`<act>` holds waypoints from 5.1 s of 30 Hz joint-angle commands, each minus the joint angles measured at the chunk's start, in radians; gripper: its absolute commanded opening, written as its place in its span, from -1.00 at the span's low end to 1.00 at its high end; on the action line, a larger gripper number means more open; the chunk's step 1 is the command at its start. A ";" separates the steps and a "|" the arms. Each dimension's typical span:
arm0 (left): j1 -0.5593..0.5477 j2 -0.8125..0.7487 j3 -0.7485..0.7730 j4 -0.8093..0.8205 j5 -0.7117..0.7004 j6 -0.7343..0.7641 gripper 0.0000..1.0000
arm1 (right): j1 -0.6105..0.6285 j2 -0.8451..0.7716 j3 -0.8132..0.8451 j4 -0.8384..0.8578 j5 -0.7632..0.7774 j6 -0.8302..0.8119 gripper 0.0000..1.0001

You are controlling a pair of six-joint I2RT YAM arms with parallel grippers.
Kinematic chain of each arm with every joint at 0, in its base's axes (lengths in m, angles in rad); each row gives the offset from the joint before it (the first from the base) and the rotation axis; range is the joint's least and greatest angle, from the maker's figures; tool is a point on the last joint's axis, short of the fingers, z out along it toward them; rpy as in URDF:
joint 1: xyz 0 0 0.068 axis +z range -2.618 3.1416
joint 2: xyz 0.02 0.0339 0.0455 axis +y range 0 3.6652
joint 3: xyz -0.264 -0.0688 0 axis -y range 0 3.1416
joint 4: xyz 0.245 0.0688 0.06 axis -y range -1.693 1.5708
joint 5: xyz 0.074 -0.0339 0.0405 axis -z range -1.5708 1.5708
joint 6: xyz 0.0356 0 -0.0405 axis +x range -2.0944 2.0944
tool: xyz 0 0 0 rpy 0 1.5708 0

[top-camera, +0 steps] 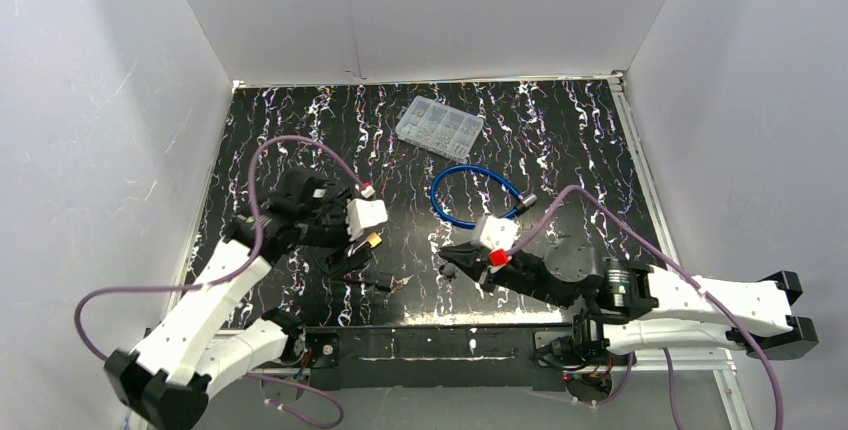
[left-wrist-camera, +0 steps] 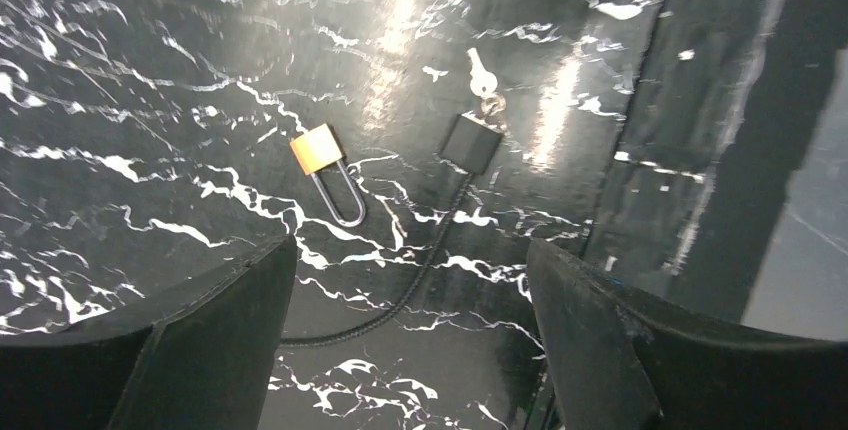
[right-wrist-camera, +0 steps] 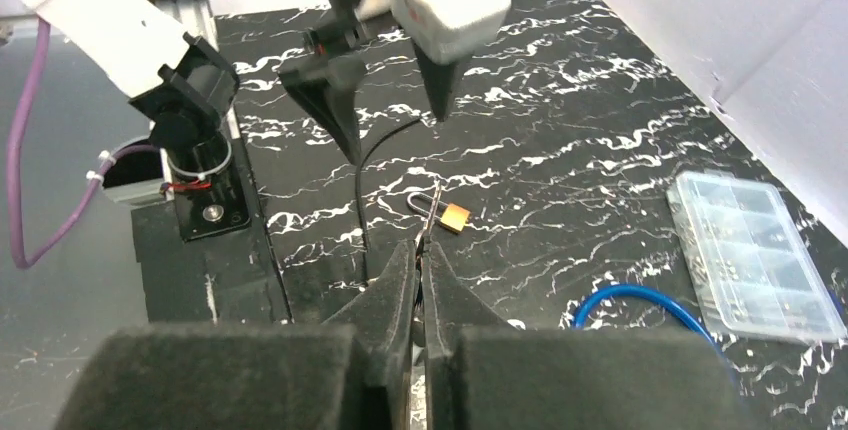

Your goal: Unlock with the key

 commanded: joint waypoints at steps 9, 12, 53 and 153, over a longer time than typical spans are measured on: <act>0.001 0.383 -0.182 0.417 -0.238 -0.066 0.60 | -0.002 -0.107 -0.048 0.000 0.190 0.073 -0.97; 0.000 0.425 -0.213 0.482 -0.273 -0.091 0.59 | -0.002 -0.105 -0.040 -0.003 0.216 0.059 -0.97; -0.042 0.078 0.674 -0.582 0.719 0.431 -1.00 | 0.041 0.064 0.376 -0.329 -0.054 -0.495 -0.97; 0.068 -0.312 0.404 -0.013 0.052 0.758 -1.00 | -0.224 0.479 0.485 0.246 -0.469 0.282 -0.97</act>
